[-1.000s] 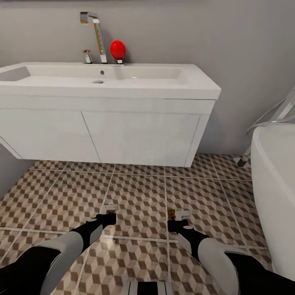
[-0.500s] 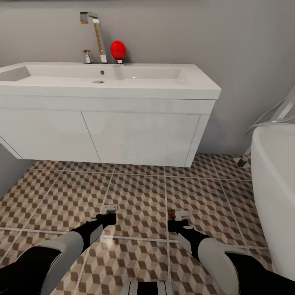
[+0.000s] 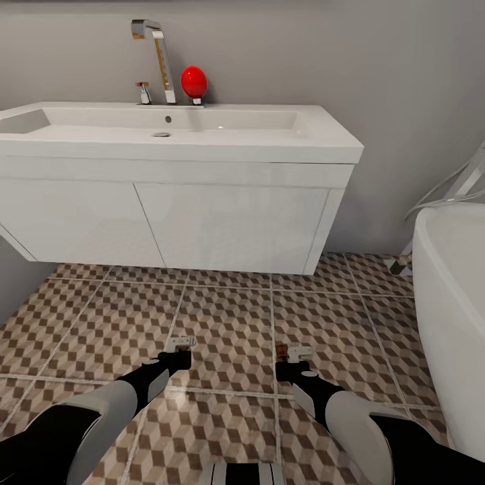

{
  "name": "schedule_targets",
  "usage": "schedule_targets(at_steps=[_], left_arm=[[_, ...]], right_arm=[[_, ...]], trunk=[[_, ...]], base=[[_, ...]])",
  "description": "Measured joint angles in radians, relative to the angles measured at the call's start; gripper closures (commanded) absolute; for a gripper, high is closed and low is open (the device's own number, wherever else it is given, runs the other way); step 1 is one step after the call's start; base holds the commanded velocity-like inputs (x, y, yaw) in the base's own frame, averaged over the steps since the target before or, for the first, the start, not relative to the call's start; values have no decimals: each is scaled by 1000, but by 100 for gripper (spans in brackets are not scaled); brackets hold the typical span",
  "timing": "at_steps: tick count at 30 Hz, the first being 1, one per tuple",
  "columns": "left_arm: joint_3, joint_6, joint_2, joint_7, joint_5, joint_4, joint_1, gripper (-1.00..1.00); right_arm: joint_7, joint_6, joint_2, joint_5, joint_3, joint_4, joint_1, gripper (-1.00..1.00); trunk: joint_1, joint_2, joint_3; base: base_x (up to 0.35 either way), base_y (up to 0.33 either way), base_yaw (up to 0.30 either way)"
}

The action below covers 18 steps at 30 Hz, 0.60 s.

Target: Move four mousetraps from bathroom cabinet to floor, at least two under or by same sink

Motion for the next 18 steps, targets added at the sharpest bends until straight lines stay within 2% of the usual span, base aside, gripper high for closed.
schedule_targets(at_steps=[9,13,18], left_arm=[[0,-1,2,3,5,1,1,100],[0,-1,5,4,8,0,18,100],[1,0,26,4,10,0,37,100]], right_arm=[[0,0,0,0,0,0,0,100],[0,0,0,0,0,0,0,100],[0,0,0,0,1,0,0,100]], trunk=[[0,0,0],[0,0,0],[0,0,0]], base=[[0,0,0],[0,0,0],[0,0,0]])
